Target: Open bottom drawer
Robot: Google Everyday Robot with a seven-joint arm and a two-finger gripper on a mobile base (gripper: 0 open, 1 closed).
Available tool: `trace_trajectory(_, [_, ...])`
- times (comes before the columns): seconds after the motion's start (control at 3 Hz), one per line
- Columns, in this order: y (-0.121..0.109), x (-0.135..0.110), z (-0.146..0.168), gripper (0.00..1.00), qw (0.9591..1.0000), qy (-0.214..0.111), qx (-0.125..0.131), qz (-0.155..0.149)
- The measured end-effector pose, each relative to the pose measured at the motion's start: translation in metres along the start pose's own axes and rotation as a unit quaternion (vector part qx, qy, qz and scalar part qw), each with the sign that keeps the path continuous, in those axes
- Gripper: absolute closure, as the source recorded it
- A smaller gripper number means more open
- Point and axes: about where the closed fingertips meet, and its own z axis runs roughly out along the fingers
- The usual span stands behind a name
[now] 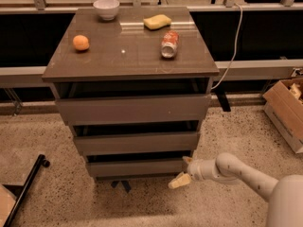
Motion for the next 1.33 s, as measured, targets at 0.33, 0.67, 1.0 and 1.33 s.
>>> trace_trajectory(0.33, [-0.015, 0.009, 0.025, 0.0, 0.9999, -0.011, -0.009, 0.008])
trace_trajectory(0.67, [-0.034, 0.018, 0.059, 0.0, 0.9995, -0.015, -0.024, 0.017])
trace_trajectory(1.0, [-0.051, 0.02, 0.077, 0.0, 0.9991, -0.021, -0.029, 0.021])
trace_trajectory(1.33, [-0.062, 0.02, 0.095, 0.0, 0.9986, -0.028, -0.04, 0.023])
